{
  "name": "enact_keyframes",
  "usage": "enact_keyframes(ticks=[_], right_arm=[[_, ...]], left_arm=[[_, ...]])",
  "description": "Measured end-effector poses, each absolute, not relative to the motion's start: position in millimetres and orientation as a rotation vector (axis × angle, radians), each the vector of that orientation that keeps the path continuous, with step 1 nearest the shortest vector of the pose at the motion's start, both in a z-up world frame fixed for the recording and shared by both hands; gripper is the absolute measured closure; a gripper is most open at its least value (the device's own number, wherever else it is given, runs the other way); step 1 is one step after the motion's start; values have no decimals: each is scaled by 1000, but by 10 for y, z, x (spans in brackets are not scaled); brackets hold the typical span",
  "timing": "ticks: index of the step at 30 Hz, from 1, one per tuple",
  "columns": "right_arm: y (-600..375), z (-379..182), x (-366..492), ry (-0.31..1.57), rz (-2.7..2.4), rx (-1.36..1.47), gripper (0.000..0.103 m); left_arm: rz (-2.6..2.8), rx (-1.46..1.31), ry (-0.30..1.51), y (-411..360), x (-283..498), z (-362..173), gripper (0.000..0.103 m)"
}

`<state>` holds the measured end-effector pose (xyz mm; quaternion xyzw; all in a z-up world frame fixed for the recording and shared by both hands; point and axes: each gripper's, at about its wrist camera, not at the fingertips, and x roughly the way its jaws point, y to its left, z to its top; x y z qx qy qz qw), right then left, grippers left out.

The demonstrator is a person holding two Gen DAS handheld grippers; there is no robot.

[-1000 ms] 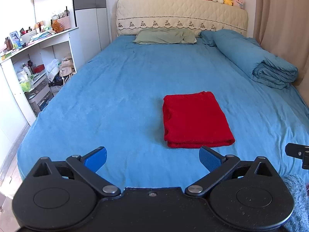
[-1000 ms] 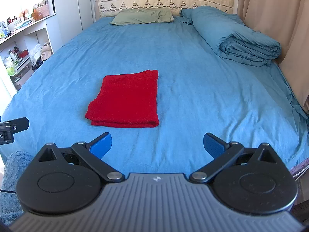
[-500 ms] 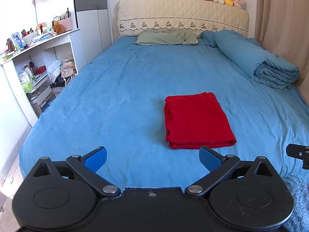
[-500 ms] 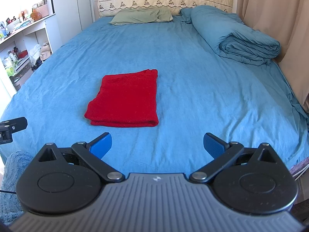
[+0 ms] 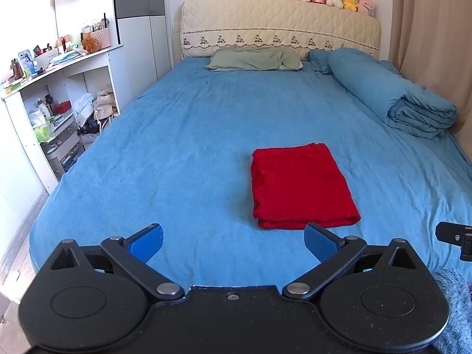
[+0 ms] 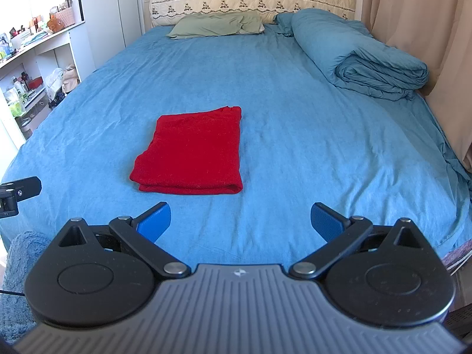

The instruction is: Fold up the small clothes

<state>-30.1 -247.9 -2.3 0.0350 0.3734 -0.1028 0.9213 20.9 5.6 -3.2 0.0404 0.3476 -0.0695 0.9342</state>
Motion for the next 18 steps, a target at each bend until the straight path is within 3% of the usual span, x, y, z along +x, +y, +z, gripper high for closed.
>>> enact_keyframes(ticks=[18], right_arm=[[-2420, -30, -302, 763, -214, 76, 0]], left_arm=[[-109, 82, 683, 44, 207, 21, 0]])
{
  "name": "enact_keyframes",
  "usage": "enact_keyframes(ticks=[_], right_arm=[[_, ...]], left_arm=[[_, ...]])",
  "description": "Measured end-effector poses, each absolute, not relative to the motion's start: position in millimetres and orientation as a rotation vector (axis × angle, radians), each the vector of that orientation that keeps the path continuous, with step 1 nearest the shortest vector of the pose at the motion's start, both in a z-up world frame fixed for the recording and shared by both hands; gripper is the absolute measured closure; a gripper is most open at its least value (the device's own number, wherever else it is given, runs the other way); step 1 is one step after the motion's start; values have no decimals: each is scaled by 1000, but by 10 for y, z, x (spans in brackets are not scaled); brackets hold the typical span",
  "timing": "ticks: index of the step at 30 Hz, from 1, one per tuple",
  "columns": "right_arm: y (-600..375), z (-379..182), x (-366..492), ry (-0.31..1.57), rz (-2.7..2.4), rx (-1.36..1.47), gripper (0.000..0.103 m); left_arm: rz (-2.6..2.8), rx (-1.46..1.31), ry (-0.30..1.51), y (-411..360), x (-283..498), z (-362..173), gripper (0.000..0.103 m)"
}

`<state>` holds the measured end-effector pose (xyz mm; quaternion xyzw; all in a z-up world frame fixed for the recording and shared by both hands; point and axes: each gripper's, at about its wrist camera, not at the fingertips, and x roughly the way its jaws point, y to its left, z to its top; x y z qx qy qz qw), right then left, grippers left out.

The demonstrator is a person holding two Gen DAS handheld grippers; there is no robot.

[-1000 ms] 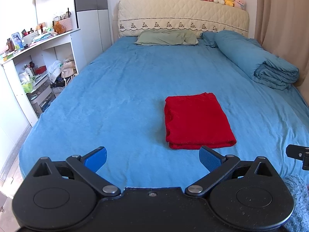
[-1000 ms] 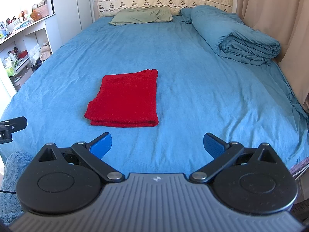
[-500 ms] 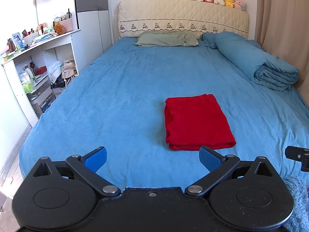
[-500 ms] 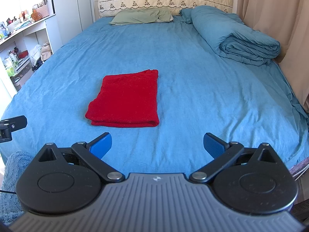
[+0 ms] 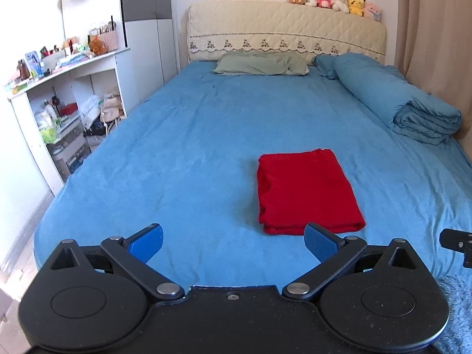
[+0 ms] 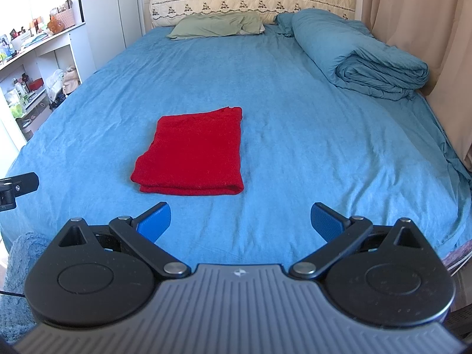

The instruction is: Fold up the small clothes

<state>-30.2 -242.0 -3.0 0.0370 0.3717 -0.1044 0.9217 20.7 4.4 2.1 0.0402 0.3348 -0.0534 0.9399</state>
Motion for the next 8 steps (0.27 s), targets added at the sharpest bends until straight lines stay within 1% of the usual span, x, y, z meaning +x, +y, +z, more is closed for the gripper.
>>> enact_keyframes(ticks=[8], right_arm=[[-2385, -20, -304, 758, -226, 85, 0]], left_arm=[[-98, 82, 657, 8, 183, 24, 0]])
